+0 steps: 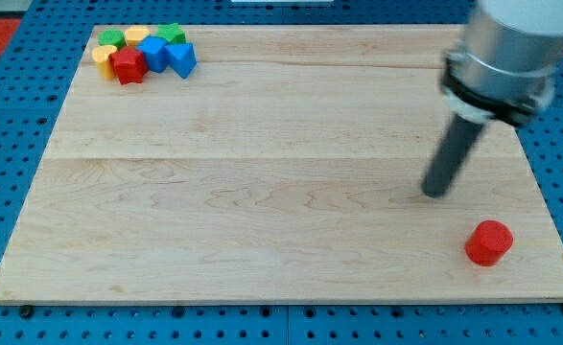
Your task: Move the green star along with blue cube and red star towards center left
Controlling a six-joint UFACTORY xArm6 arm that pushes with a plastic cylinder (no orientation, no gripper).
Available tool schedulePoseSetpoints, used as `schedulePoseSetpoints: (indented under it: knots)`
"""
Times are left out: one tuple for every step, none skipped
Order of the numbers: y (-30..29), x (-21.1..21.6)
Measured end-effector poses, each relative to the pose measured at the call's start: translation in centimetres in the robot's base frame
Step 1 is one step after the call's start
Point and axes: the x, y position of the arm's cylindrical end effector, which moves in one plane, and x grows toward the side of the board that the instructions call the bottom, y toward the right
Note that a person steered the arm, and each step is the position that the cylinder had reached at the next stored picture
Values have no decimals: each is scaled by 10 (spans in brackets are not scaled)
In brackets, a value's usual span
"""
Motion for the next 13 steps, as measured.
schedulePoseSetpoints:
  knots:
    - [-56, -82]
    - [-117, -158]
    - [-195, -221]
    - [-212, -233]
    - [-217, -232]
    - [-237, -229]
    - [-242, -229]
    - [-243, -223]
    - [-246, -219]
    - [-247, -249]
    - [-284, -282]
    - [-277, -253]
    - [-297, -235]
